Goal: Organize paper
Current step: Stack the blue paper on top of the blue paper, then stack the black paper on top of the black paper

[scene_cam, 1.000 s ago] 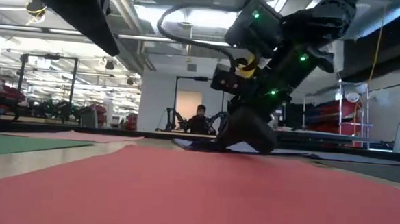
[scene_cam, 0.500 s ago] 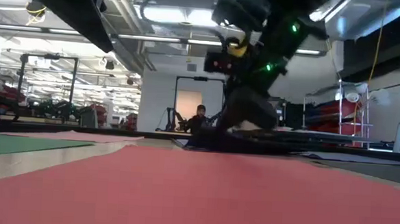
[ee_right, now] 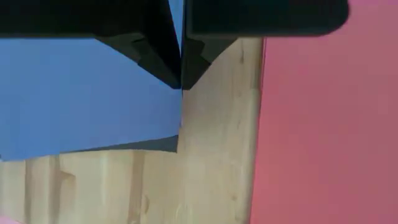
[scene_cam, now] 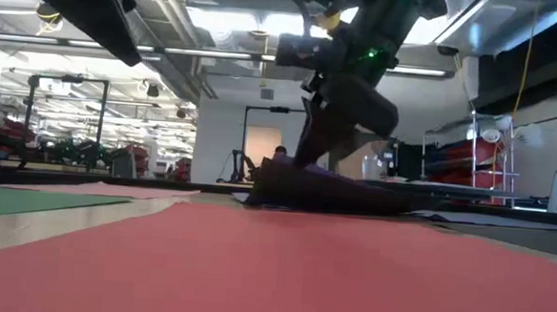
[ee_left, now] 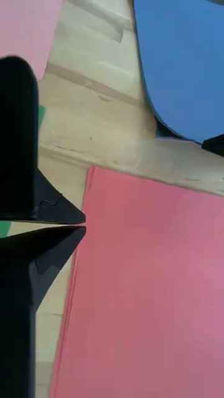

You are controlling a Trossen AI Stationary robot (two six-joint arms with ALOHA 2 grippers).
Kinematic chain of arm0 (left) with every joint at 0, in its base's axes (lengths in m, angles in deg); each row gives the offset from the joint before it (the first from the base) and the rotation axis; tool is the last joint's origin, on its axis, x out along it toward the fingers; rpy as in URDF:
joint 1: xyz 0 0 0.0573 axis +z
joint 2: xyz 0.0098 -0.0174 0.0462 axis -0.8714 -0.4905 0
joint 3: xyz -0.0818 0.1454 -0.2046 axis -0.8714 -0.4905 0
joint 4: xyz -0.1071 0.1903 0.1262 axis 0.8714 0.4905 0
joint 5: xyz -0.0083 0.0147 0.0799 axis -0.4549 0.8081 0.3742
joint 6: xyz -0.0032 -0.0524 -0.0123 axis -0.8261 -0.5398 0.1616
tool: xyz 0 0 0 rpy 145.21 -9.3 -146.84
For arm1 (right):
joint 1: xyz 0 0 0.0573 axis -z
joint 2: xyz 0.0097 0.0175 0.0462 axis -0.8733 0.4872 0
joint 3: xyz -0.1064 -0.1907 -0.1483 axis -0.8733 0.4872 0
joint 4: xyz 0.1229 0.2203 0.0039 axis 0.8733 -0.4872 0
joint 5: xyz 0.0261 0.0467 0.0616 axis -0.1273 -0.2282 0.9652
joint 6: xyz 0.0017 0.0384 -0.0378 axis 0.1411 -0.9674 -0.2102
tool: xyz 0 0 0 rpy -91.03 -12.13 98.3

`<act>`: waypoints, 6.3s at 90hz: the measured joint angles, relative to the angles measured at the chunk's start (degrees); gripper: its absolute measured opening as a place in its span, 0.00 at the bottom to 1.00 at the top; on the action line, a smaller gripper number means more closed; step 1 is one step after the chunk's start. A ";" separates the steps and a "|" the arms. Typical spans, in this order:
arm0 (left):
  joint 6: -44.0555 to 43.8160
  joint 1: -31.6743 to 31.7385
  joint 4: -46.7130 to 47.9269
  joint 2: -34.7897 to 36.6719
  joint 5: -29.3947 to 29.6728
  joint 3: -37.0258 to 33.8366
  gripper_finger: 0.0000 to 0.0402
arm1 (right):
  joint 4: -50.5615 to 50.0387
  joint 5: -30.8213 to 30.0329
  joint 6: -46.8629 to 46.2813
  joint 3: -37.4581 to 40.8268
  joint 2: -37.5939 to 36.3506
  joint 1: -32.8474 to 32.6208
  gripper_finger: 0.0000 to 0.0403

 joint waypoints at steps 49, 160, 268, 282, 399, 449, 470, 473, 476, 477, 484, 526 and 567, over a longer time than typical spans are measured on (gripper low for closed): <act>-2.75 -1.17 1.33 0.00 0.10 -0.02 0.00 | -5.48 3.02 -1.54 -0.96 -3.32 2.19 0.00; -10.02 -4.96 -7.95 -0.02 2.92 -8.55 0.00 | -57.06 -0.67 -49.24 6.18 -28.23 4.93 0.00; -13.01 -6.54 -7.35 -0.02 4.61 -8.50 0.00 | -28.84 1.07 -61.68 23.56 -28.32 16.06 0.00; -14.87 -7.28 -7.28 -0.02 5.00 -8.50 0.00 | -29.10 9.30 -60.35 23.56 -28.32 11.41 0.00; -22.08 -10.48 -1.49 -0.02 5.85 -8.50 0.00 | -12.04 17.68 -42.99 23.54 -21.54 6.87 0.00; -22.60 -10.74 -1.51 -0.02 5.85 -8.50 0.00 | -18.75 9.16 -43.52 23.54 -21.54 9.06 0.00; -22.69 -10.85 -1.51 -0.02 5.85 -8.50 0.00 | -23.63 7.89 -43.32 23.54 -21.54 9.03 0.00; -22.69 -10.83 -1.51 -0.02 5.85 -8.50 0.00 | -23.63 7.85 -43.32 23.54 -21.54 9.03 0.00; -22.77 -10.83 -1.51 -0.02 5.85 -8.50 0.00 | -23.65 7.43 -43.31 23.54 -21.54 9.03 0.00; -22.79 -10.83 -1.51 -0.02 5.85 -8.50 0.00 | -23.67 7.23 -43.31 23.54 -21.54 9.03 0.00; -22.89 -10.85 -1.51 -0.02 5.85 -8.50 0.00 | -23.72 6.35 -43.57 23.54 -21.56 9.03 0.00; -22.91 -10.85 -1.51 -0.02 5.85 -8.50 0.00 | -23.64 4.95 -45.18 23.93 -21.59 9.46 0.00; -22.89 -10.83 -1.50 -0.02 5.83 -8.50 0.00 | -20.15 7.96 -47.89 29.81 -21.61 9.38 0.05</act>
